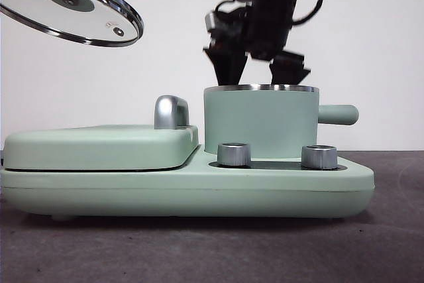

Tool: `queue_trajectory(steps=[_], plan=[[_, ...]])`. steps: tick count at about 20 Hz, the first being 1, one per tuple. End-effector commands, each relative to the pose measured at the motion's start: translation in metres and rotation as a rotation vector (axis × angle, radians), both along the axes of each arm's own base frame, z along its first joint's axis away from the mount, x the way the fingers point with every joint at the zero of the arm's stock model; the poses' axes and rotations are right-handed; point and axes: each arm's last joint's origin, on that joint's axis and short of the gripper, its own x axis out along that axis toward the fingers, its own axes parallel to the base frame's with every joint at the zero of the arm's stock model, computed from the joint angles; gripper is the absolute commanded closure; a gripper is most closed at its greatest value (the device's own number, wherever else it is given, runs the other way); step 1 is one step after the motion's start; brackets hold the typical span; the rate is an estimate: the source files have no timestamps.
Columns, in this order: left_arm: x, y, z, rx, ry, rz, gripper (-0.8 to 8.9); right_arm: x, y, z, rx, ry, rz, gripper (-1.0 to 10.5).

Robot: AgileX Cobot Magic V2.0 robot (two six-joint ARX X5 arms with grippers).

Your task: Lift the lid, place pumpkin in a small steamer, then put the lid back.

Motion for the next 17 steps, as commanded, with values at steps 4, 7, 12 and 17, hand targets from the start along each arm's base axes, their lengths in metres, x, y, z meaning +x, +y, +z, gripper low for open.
queue_trajectory(steps=[4, 7, 12, 17], plan=[[0.0, -0.001, 0.008, -0.019, -0.044, -0.003, 7.98, -0.016, -0.006, 0.053, 0.049, -0.09, 0.008, 5.4], [0.0, -0.001, 0.008, -0.018, -0.044, -0.004, 7.98, -0.03, -0.015, 0.071, 0.051, -0.143, -0.006, 5.6], [0.0, -0.001, 0.008, -0.019, -0.044, -0.003, 7.98, -0.061, -0.034, 0.084, 0.101, -0.248, -0.017, 5.7], [0.001, -0.001, 0.007, -0.018, -0.043, -0.004, 7.98, -0.101, -0.057, 0.073, 0.173, -0.323, -0.061, 5.7]])
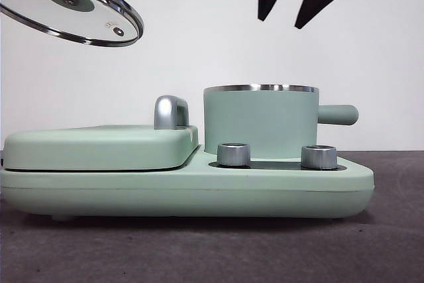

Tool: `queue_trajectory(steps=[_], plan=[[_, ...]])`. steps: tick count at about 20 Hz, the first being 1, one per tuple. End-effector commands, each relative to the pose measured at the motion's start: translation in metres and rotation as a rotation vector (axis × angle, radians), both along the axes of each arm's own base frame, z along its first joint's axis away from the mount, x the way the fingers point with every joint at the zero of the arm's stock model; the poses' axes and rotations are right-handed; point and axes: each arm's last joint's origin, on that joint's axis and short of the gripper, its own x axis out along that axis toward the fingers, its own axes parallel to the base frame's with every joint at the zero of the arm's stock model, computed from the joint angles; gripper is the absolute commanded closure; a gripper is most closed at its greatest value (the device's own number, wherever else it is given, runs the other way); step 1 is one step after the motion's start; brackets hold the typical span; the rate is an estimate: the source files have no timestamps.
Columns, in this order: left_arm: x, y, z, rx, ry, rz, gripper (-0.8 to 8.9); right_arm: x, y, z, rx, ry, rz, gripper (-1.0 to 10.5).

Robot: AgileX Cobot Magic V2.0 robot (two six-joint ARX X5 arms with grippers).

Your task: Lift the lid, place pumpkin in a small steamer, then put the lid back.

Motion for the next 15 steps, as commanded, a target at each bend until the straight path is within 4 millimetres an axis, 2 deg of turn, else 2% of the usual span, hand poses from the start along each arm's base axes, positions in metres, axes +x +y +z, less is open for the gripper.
queue_trajectory(steps=[1, 10, 15], plan=[[0.001, -0.002, 0.007, -0.019, -0.041, -0.01, 7.98, -0.016, -0.007, -0.007, 0.049, -0.024, -0.031, 5.7], [0.007, -0.014, 0.004, -0.053, -0.029, -0.11, 7.98, -0.093, -0.053, -0.032, 0.131, -0.108, -0.132, 5.7], [0.011, -0.024, 0.004, -0.074, -0.057, -0.149, 7.98, -0.116, -0.068, -0.038, 0.149, -0.152, -0.175, 5.7]])
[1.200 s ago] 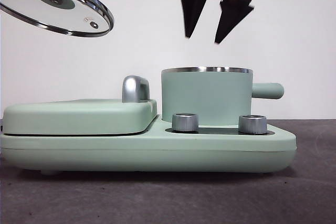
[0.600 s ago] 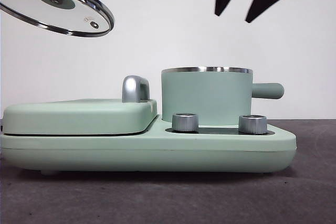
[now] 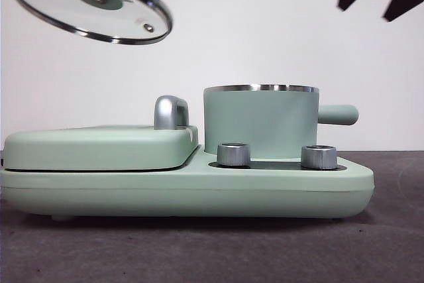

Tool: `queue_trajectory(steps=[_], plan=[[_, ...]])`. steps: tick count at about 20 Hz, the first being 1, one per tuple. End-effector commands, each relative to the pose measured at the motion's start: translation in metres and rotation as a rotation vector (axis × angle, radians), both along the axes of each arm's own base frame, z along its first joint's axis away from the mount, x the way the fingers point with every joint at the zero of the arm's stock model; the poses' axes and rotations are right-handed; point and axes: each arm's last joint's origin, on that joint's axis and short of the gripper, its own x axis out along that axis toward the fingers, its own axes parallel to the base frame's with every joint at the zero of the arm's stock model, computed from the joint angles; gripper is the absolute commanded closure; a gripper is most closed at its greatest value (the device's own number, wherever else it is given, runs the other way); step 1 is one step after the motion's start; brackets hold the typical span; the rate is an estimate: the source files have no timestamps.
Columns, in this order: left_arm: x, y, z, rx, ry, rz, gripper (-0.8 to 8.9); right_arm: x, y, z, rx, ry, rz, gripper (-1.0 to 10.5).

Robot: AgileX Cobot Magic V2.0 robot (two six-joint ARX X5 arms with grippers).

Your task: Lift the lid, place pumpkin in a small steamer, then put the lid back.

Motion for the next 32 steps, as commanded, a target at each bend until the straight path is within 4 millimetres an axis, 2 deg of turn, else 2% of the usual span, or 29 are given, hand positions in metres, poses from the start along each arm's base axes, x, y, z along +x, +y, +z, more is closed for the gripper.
queue_trajectory(steps=[1, 8, 18, 32], plan=[[0.005, -0.009, 0.005, -0.031, -0.045, -0.039, 7.98, -0.01, -0.005, 0.0, 0.03, -0.022, -0.024, 5.7], [0.019, -0.034, -0.004, -0.049, -0.06, -0.11, 7.98, -0.029, -0.016, -0.008, 0.044, 0.003, -0.051, 5.7], [0.043, -0.077, -0.021, -0.105, -0.139, -0.183, 7.98, -0.035, -0.021, -0.013, -0.002, 0.066, -0.079, 5.7], [0.084, -0.118, -0.061, -0.165, -0.182, -0.193, 7.98, -0.05, -0.03, -0.004, 0.036, -0.002, -0.1, 5.7]])
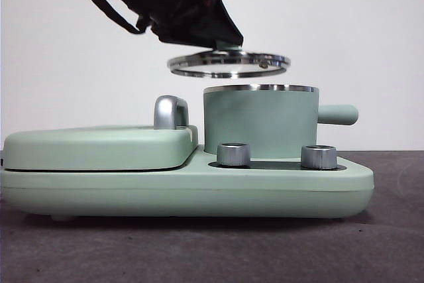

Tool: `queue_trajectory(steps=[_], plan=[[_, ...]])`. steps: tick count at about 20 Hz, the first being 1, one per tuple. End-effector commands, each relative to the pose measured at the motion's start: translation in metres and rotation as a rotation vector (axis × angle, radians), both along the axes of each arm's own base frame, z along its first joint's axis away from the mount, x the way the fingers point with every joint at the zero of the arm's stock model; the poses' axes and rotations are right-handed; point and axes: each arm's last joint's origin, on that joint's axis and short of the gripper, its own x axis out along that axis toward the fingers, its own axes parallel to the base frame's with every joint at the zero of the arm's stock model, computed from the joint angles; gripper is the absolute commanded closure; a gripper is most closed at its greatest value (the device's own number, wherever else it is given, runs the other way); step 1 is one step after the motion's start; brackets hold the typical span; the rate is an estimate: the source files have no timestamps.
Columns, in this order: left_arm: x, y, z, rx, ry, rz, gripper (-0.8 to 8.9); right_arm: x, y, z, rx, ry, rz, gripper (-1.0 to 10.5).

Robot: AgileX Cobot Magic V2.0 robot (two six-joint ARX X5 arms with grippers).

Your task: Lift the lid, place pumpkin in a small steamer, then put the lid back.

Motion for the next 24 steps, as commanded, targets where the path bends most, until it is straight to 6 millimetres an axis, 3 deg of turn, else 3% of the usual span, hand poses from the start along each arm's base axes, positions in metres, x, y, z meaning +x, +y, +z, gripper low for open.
queue_trajectory(steps=[1, 14, 24], plan=[[0.005, -0.012, 0.008, -0.044, -0.034, -0.018, 7.98, 0.0, 0.001, 0.002, 0.012, -0.006, -0.006, 5.7], [0.037, -0.044, 0.008, -0.056, -0.042, -0.052, 7.98, 0.0, 0.001, 0.002, 0.011, -0.004, -0.006, 5.7], [0.041, -0.047, -0.003, -0.019, -0.043, -0.058, 7.98, 0.0, 0.001, 0.002, 0.011, -0.005, -0.006, 5.7]])
